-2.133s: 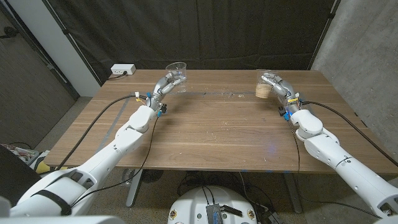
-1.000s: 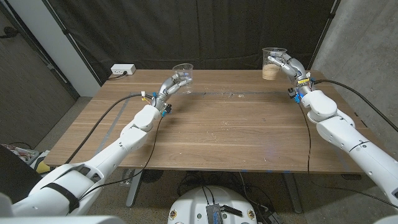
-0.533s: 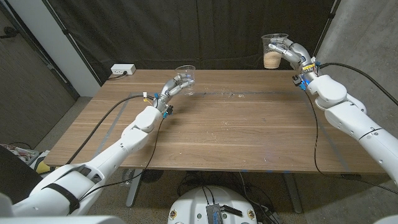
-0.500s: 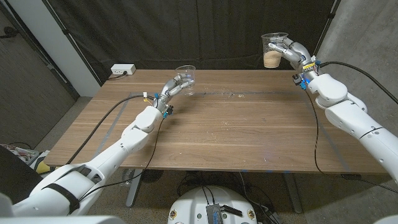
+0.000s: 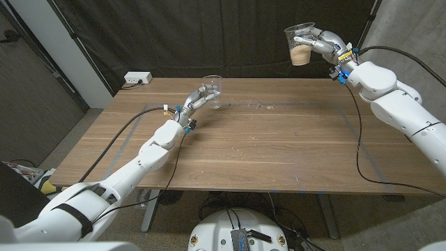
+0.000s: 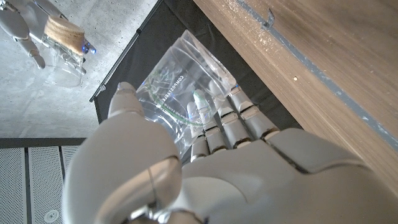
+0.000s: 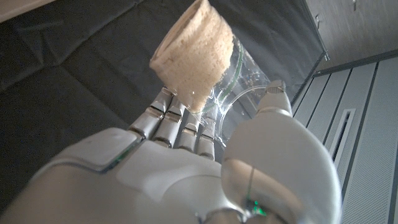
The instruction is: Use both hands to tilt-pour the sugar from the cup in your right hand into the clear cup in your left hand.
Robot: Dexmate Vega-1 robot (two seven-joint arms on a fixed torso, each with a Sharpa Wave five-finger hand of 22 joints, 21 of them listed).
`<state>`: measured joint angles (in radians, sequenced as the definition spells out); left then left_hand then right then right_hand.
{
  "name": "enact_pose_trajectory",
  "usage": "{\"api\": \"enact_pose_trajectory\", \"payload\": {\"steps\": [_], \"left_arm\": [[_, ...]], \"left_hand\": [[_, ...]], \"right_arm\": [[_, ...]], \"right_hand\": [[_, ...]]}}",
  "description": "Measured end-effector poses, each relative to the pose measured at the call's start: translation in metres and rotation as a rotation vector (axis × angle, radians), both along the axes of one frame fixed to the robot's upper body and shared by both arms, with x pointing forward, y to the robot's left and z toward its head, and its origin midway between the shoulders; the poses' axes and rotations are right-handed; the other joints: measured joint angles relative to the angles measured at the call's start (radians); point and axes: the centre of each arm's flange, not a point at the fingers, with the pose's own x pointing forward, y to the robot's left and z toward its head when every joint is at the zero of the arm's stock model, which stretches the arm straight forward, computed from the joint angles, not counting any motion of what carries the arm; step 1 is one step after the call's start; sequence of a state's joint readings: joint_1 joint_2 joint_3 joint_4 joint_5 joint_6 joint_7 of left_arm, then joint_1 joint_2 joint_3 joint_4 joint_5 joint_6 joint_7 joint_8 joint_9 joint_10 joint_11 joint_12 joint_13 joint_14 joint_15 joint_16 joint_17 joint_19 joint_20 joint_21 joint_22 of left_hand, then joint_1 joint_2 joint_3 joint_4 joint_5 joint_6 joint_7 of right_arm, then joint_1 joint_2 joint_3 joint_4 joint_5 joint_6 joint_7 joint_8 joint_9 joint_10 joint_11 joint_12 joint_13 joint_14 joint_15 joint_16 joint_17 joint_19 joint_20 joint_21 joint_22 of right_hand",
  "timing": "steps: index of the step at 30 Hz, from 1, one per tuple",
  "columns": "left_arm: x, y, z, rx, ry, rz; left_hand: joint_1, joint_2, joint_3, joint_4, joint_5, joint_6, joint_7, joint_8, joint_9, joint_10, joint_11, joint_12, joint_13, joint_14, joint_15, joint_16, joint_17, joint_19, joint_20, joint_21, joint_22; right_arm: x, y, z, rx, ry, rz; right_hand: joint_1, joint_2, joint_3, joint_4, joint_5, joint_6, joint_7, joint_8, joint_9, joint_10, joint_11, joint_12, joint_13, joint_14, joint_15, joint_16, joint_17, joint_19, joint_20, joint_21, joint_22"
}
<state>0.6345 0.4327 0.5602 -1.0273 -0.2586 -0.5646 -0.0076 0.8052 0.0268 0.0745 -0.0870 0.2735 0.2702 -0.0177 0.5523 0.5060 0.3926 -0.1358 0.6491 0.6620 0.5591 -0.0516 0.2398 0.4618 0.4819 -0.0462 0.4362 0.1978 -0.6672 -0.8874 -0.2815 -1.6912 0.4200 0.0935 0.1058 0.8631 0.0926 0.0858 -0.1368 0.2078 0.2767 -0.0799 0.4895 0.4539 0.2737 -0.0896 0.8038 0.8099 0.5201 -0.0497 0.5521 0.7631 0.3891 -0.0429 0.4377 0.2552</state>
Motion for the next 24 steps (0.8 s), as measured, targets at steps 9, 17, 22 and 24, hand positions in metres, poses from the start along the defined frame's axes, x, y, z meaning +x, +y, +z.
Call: {"api": "enact_pose_trajectory", "payload": {"steps": [9, 17, 22, 24], "left_arm": [[0.003, -0.003, 0.0, 0.006, 0.002, -0.01], [0.006, -0.004, 0.0, 0.013, 0.004, -0.016], [0.008, -0.005, 0.001, 0.019, 0.003, -0.025], [0.01, -0.006, 0.001, 0.021, 0.005, -0.026]], "left_hand": [[0.0, 0.0, -0.004, -0.004, -0.004, 0.0, 0.0, 0.003, -0.001, 0.0, 0.0, 0.006, 0.0, 0.004, -0.004, 0.0, 0.004, 0.0, 0.0, 0.0, 0.0], [0.0, 0.0, -0.008, 0.0, -0.004, 0.009, -0.002, 0.003, -0.001, 0.005, 0.005, 0.009, 0.0, 0.006, -0.002, 0.0, 0.004, 0.0, 0.0, 0.0, 0.0], [0.006, 0.005, -0.008, 0.0, -0.008, 0.011, 0.0, 0.003, -0.001, 0.005, 0.005, 0.01, 0.0, 0.009, 0.001, 0.0, 0.004, 0.0, 0.0, 0.0, 0.0], [0.006, 0.005, -0.008, 0.0, -0.008, 0.01, 0.0, 0.003, -0.001, 0.005, 0.005, 0.01, 0.0, 0.009, 0.001, 0.0, 0.006, 0.0, 0.0, 0.0, 0.0]], "right_arm": [[-0.007, 0.015, 0.031, -0.082, 0.0, 0.005], [-0.011, 0.028, 0.05, -0.143, 0.003, 0.006], [-0.012, 0.041, 0.061, -0.197, 0.005, 0.006], [-0.012, 0.046, 0.064, -0.222, 0.011, 0.004]], "right_hand": [[0.004, -0.004, 0.009, 0.0, -0.007, 0.0, 0.0, -0.002, 0.0, 0.005, 0.005, -0.004, -0.002, 0.003, 0.004, -0.001, -0.001, 0.0, 0.0, 0.0, -0.003], [0.003, -0.003, 0.009, 0.0, -0.007, 0.0, 0.001, -0.007, 0.0, 0.008, 0.003, -0.004, -0.002, 0.008, -0.001, -0.001, -0.001, 0.0, 0.0, 0.0, -0.005], [0.003, -0.003, 0.01, -0.001, -0.007, 0.004, 0.004, -0.007, 0.0, 0.009, 0.002, -0.004, -0.001, 0.008, -0.001, -0.005, 0.004, 0.0, 0.0, 0.0, -0.005], [0.003, -0.003, 0.011, -0.003, -0.007, 0.003, 0.005, -0.007, 0.0, 0.009, 0.002, -0.004, -0.001, 0.008, -0.001, -0.007, 0.004, 0.0, 0.0, 0.0, -0.005]]}}
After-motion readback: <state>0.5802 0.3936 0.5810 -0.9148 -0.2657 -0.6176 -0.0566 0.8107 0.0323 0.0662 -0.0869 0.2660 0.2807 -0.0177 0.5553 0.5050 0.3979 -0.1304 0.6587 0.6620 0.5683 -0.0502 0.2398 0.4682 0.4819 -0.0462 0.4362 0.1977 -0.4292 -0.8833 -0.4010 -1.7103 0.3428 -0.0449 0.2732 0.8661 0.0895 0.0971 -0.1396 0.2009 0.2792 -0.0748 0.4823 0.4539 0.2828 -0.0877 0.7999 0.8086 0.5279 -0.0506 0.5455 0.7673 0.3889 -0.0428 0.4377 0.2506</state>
